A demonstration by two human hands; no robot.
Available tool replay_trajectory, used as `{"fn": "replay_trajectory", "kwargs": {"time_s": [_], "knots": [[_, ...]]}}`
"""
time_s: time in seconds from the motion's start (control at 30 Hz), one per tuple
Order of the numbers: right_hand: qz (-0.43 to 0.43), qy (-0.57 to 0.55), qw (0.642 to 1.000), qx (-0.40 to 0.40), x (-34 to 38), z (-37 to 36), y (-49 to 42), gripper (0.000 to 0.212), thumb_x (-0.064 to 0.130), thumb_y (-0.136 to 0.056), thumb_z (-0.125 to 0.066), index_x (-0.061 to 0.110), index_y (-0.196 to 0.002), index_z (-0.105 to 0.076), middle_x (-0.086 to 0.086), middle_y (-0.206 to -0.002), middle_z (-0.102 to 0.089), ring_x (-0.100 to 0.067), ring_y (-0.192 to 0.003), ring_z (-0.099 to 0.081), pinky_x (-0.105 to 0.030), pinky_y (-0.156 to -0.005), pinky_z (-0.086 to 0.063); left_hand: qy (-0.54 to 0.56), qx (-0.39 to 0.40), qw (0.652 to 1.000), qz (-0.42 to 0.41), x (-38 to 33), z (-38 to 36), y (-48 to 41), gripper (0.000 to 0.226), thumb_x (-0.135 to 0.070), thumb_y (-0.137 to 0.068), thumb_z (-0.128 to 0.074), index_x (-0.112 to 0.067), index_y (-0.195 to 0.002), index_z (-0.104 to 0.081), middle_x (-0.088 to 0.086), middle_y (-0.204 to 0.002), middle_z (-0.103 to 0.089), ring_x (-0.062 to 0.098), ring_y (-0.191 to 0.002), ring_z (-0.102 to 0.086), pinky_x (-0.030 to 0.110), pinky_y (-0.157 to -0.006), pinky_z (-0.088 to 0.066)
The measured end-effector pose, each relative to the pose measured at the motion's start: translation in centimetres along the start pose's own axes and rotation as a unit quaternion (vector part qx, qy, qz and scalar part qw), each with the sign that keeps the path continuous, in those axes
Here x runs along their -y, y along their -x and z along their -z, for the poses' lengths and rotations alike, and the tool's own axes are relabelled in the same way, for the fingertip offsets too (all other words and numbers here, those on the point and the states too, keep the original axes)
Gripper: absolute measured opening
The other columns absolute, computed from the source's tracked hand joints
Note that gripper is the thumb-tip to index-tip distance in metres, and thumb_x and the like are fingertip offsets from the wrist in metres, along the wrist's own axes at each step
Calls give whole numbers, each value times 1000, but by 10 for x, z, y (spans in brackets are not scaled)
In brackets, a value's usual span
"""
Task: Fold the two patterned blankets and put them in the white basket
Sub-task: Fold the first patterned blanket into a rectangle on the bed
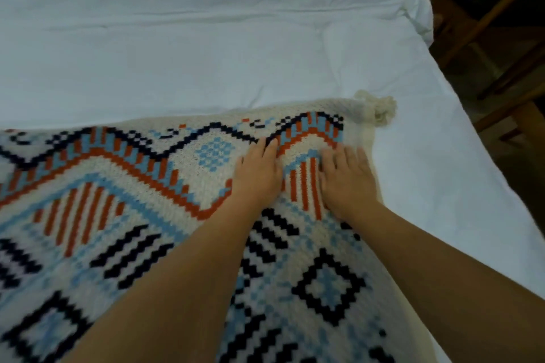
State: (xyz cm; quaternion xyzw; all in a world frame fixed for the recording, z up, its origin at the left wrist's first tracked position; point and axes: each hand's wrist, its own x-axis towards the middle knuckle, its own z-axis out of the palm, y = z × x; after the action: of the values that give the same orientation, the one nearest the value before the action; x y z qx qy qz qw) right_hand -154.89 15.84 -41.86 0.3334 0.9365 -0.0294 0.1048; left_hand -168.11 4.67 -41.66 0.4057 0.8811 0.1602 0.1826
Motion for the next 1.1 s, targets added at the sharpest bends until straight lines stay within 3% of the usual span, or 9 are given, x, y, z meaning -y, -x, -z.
{"fn": "replay_trajectory", "kwargs": {"time_s": [0.2, 0.33, 0.5, 0.7, 0.83, 1.0, 1.1], "knots": [[23, 29, 999, 31, 17, -1, 130, 48, 34, -97, -26, 8, -138, -30, -16, -138, -43, -30, -127, -38, -45, -114, -9, -41, 84, 996, -8, -18, -2, 118, 52, -35, -100, -29, -19, -148, -16, 4, -157, -14, 23, -143, -14, 44, -117, -16], [-9, 19, 1000, 20, 21, 7, 229, 37, 29, -96, -30, 10, -124, -45, -11, -122, -55, -29, -114, -49, -43, -113, -14, -100, 116, 981, -117, -27, 7, 197, 51, -32, -100, -29, -18, -147, -16, 2, -155, -20, 21, -142, -17, 44, -115, -17], [-99, -17, 994, 42, 25, 6, 342, 36, 25, -97, -31, 10, -127, -43, -9, -130, -49, -26, -120, -45, -41, -113, -17, -95, 134, 974, -157, -51, -7, 299, 53, -33, -100, -27, -17, -148, -12, 4, -154, -23, 22, -140, -23, 42, -114, -21], [-156, -43, 984, 69, 21, -14, 428, 33, 27, -95, -35, 12, -123, -43, -9, -125, -50, -25, -114, -48, -36, -98, -34, -101, 142, 965, -195, -85, -49, 397, 53, -32, -98, -33, -17, -146, -19, 4, -151, -30, 22, -137, -28, 39, -109, -27], [-197, -89, 973, 79, 1, -39, 465, 39, 33, -95, -39, 11, -127, -39, -12, -130, -45, -28, -119, -44, -39, -96, -37, -116, 188, 964, -149, -88, -82, 442, 58, -41, -96, -38, -19, -146, -20, 2, -150, -30, 22, -136, -30, 42, -109, -29], [-260, -244, 926, 125, -24, -66, 491, 65, 36, -95, -42, 8, -145, -13, -17, -152, -16, -33, -138, -21, -50, -109, -29, -107, 238, 961, -95, -93, -113, 482, 65, -43, -95, -39, -21, -149, -9, 3, -156, -17, 24, -142, -19, 43, -112, -25], [-301, -301, 901, 80, -28, -72, 491, 69, 36, -89, -51, 8, -144, -19, -16, -147, -31, -33, -134, -31, -52, -106, -32, -110, 232, 963, -87, -98, -119, 493, 65, -40, -96, -40, -20, -149, -7, 4, -156, -16, 24, -142, -19, 42, -112, -25]]}}
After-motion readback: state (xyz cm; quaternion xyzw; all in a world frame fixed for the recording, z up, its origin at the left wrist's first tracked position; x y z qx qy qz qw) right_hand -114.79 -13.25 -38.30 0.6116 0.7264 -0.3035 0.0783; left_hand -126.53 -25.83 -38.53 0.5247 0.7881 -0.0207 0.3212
